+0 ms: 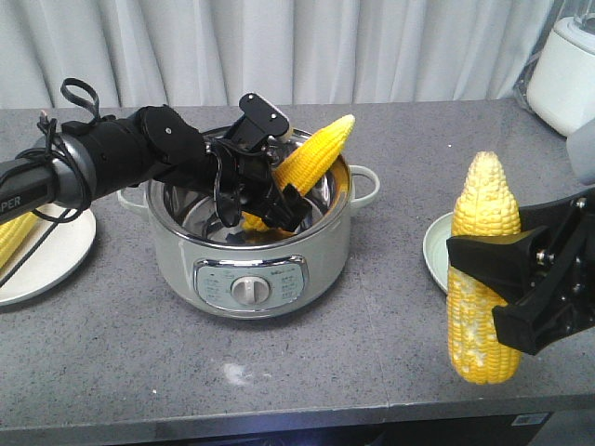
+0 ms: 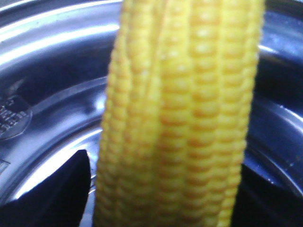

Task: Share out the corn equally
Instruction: 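Lift the last cob out of the pot with the left gripper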

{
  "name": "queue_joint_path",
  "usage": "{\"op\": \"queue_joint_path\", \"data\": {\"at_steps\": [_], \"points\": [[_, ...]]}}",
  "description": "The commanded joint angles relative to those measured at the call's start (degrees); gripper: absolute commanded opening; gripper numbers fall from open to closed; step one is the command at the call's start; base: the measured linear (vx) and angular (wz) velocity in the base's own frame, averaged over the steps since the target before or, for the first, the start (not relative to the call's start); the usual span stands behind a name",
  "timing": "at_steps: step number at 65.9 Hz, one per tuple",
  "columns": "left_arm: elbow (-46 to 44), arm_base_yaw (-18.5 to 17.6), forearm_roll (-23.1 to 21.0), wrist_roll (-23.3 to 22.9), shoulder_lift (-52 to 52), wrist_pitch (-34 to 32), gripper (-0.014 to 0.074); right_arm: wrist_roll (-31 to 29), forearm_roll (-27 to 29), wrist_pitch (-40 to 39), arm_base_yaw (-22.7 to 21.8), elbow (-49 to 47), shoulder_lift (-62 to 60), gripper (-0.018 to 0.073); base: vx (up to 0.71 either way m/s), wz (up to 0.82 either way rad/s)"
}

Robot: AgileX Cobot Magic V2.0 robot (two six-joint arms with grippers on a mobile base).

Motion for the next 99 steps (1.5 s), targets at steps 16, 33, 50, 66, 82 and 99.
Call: {"op": "queue_joint_path", "data": {"at_steps": [16, 33, 50, 66, 82, 99], "points": [[-2.0, -0.2, -2.0, 0.2, -5.8, -0.9, 0.0299, -0.1, 0.5, -3.6, 0.1, -1.5, -0.6, 0.0228, 0.00, 0.00], [-2.0, -0.2, -2.0, -0.1, -11.7, 2.0, 0.0299, -0.1, 0.5, -3.5, 0.1, -1.5, -0.6, 0.0228, 0.00, 0.00], [-2.0, -0.1, 7.2, -14.6, -21.4, 6.0, 0.0299, -0.1, 0.5, -3.5, 0.1, -1.5, -0.6, 0.0228, 0.00, 0.00], [4.5, 0.0, 20.3, -28.1, -33.6, 6.3, 0.0299, -0.1, 0.5, -3.5, 0.1, -1.5, -0.6, 0.0228, 0.00, 0.00], [20.4, 0.0, 20.9, -30.3, -47.6, -1.7, 0.0299, -0.1, 0.5, -3.5, 0.1, -1.5, -0.6, 0.0228, 0.00, 0.00], [31.2, 0.0, 27.4, -37.8, -58.2, 0.3, 0.0299, -0.1, 0.5, -3.5, 0.1, -1.5, -0.6, 0.0228, 0.00, 0.00]]}}
